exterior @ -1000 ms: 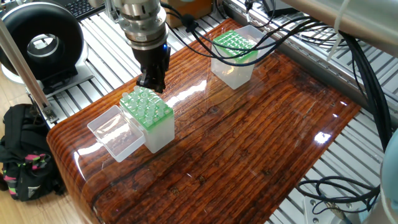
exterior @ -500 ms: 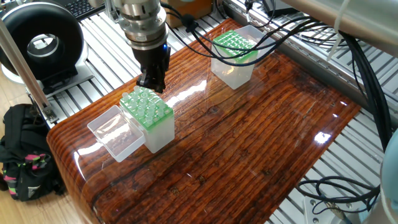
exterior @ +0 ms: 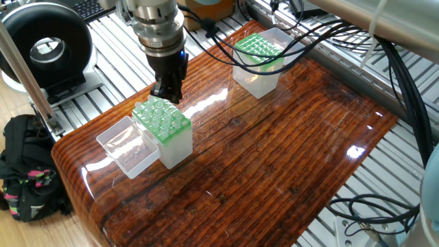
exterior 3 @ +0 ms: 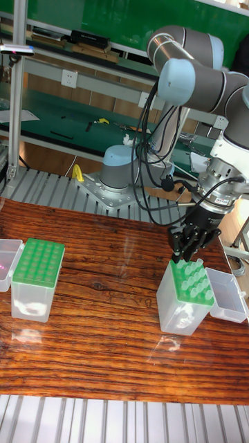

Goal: Transfer all large pipette tips from one holder to another

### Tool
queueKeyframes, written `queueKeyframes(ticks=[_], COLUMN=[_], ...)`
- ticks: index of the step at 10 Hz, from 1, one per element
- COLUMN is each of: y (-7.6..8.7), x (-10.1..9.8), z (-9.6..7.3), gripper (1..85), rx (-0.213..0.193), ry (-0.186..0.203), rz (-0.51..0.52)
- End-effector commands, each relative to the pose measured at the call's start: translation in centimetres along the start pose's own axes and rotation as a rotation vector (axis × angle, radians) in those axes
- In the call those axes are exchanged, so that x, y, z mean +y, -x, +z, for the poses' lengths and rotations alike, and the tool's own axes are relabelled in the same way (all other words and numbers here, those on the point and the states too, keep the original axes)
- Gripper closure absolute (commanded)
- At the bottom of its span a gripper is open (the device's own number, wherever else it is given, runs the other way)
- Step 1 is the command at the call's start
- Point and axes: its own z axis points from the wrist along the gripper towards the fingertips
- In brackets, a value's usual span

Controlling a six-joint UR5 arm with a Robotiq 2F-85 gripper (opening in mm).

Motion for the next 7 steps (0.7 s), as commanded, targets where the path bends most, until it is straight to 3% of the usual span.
queueKeyframes(ticks=[1,7], y=[0.04,-0.02], x=[0.92,0.66], z=[0.65,0.70], gripper=[53.0,53.0], rx=[-0.016,-0.014], ry=[0.019,0.010], rz=[0.015,0.008])
